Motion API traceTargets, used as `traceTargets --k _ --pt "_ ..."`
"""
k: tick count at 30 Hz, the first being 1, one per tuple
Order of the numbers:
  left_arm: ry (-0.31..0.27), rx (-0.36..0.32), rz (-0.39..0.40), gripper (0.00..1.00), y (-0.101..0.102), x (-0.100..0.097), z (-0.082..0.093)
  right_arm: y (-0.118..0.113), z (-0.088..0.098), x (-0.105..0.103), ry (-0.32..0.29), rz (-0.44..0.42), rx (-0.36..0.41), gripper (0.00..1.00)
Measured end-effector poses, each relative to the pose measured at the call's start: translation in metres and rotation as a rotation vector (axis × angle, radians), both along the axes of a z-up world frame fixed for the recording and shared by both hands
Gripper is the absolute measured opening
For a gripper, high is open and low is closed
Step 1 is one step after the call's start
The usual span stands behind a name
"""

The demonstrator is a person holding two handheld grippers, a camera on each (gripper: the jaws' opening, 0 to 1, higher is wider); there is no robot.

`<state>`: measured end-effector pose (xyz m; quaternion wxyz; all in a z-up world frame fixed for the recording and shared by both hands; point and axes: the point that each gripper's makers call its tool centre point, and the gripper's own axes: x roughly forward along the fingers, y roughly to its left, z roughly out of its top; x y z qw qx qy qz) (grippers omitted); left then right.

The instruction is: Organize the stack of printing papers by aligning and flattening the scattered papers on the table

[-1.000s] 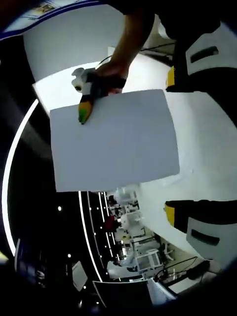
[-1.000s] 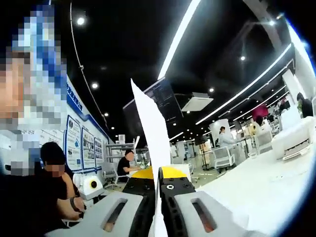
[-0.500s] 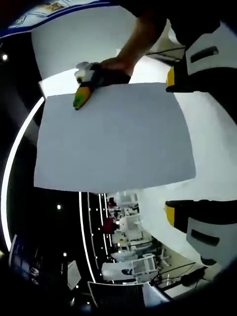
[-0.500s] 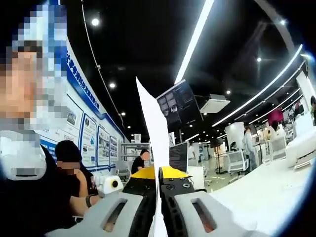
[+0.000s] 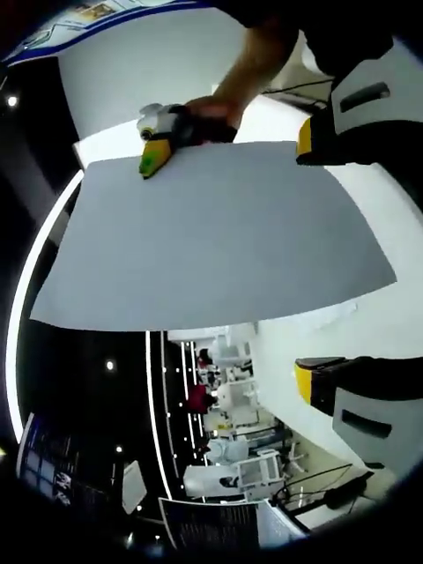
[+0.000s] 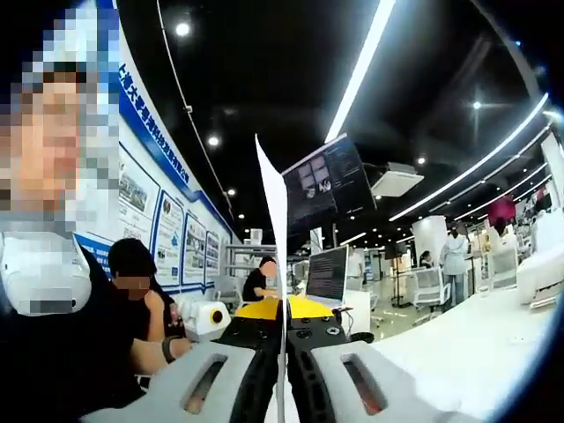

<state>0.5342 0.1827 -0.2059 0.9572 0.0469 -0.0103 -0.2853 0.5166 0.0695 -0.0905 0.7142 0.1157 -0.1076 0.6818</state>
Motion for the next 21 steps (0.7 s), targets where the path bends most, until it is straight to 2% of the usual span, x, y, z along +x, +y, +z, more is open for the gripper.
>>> traceTargets --k 9,21 --pt "-0.006 -0.007 0.008 0.92 0.004 0.002 0.002 0.0 -0.001 -0.004 -0.005 0.017 -0.004 0.0" --pt "-0.045 -0.025 -0.005 0.92 0.001 0.002 0.014 -0.005 0.004 -0.013 -0.027 0.051 0.007 0.0"
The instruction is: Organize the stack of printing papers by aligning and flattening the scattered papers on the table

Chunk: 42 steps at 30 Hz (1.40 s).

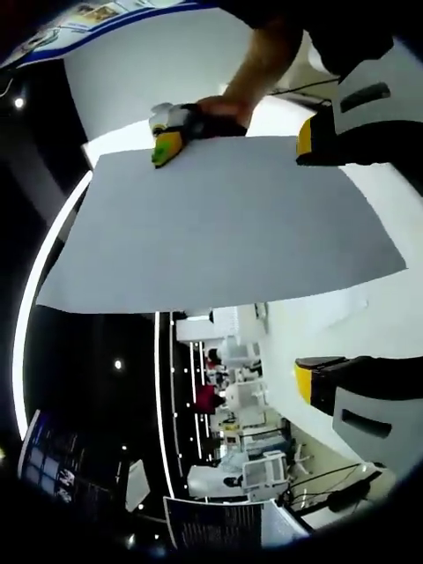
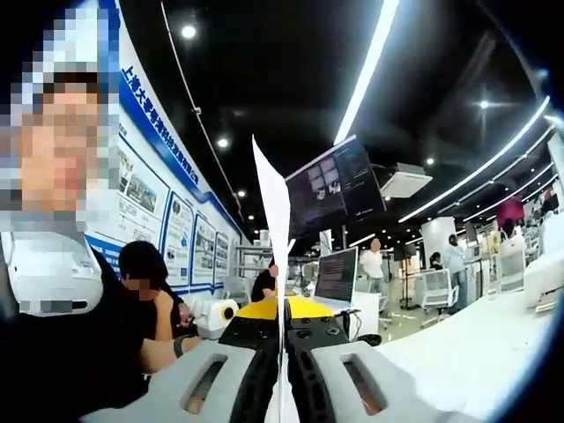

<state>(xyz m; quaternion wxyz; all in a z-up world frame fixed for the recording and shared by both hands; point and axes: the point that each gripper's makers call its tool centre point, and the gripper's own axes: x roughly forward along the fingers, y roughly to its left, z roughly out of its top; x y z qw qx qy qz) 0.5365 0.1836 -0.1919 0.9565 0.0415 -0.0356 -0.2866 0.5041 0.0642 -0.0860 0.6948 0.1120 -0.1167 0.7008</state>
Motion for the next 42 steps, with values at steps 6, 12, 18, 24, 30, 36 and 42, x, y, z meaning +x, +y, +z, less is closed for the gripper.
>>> traceTargets --k 6,12,18,24,30,36,42 --pt "-0.01 -0.011 -0.017 0.91 -0.003 -0.001 0.003 -0.002 0.001 -0.012 0.002 0.089 -0.008 0.0" --pt "-0.015 -0.032 -0.051 0.88 -0.006 -0.001 0.006 0.003 -0.005 -0.013 0.001 0.091 -0.045 0.0" --pt "-0.018 -0.077 -0.103 0.84 -0.014 -0.003 0.011 0.008 -0.013 -0.011 0.005 0.096 -0.068 0.0" --pt "-0.042 -0.069 -0.158 0.78 -0.026 -0.008 0.014 0.015 -0.021 -0.007 0.006 0.086 -0.097 0.0" --pt "-0.044 -0.049 -0.198 0.68 -0.037 -0.012 0.012 0.017 -0.025 0.001 0.016 0.05 -0.096 0.0" --pt "-0.065 -0.058 -0.226 0.61 -0.044 -0.015 0.017 0.018 -0.027 0.01 0.025 0.011 -0.099 0.0" --pt "-0.082 -0.064 -0.252 0.58 -0.053 -0.016 0.022 0.021 -0.03 0.01 0.03 0.011 -0.103 0.0"
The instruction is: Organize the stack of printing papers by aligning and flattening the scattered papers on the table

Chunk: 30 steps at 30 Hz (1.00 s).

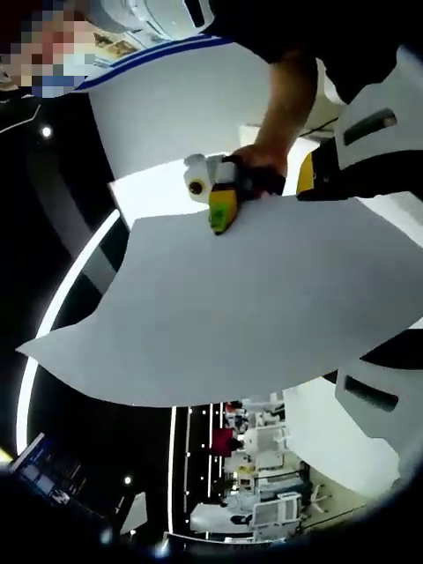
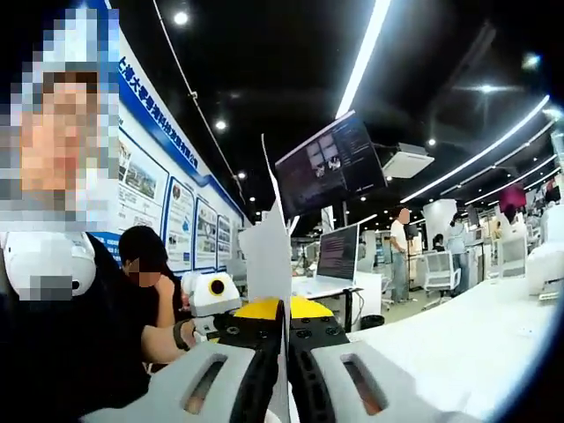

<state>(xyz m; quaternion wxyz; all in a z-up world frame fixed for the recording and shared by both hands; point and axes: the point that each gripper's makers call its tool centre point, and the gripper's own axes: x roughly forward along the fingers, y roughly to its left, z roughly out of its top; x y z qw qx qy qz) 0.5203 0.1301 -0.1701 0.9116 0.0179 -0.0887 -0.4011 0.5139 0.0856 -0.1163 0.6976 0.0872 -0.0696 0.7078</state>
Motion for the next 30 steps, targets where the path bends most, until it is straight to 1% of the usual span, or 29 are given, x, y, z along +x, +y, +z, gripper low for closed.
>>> traceTargets --k 8,10,12,14,17,19,21,30 --pt "-0.019 0.001 -0.008 0.54 -0.005 0.002 0.003 0.007 -0.005 -0.004 0.004 0.015 -0.005 0.0" --pt "-0.027 0.0 0.0 0.53 -0.005 0.007 0.004 0.008 -0.005 -0.003 0.0 0.002 0.013 0.0" --pt "-0.026 -0.019 0.007 0.51 -0.003 0.012 0.005 0.009 -0.006 -0.001 0.006 -0.003 0.022 0.0" --pt "-0.02 -0.054 0.006 0.49 -0.002 0.016 0.007 0.01 -0.007 0.0 0.01 -0.007 0.024 0.0" --pt "-0.013 -0.076 0.014 0.44 0.001 0.022 0.006 0.01 -0.01 0.003 0.015 -0.017 0.014 0.0" --pt "-0.011 -0.068 0.023 0.41 0.002 0.025 0.003 0.011 -0.011 0.004 0.018 -0.021 0.012 0.0" --pt "-0.012 -0.065 0.029 0.41 0.003 0.026 0.003 0.011 -0.012 0.005 0.021 -0.021 0.012 0.0" --pt "-0.024 -0.065 0.021 0.34 0.0 0.026 0.006 0.014 -0.013 0.005 0.025 -0.018 0.013 0.0"
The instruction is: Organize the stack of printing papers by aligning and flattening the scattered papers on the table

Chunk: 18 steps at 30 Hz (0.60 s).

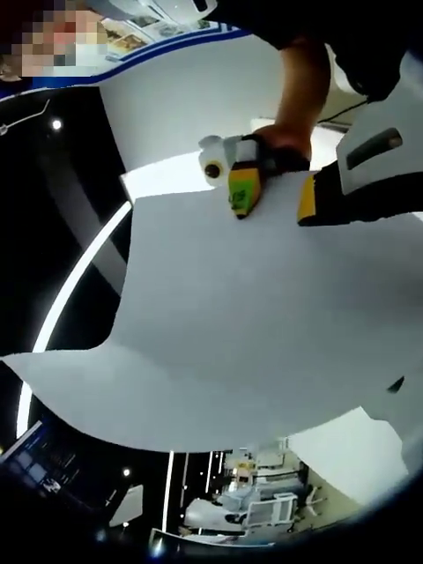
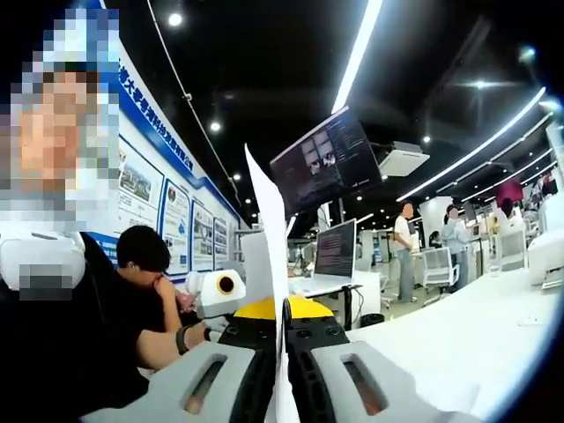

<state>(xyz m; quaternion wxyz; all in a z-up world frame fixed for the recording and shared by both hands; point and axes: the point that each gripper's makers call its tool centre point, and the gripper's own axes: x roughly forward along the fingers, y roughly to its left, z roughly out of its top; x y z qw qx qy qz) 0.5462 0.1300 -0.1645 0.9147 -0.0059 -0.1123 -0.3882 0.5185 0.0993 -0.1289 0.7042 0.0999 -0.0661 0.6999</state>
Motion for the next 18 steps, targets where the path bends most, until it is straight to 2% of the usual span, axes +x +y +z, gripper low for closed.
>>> traceTargets --k 18 --pt "-0.019 0.023 0.003 0.22 -0.0028 -0.0017 0.0028 -0.0028 -0.0033 0.0055 -0.021 -0.041 -0.021 0.0"
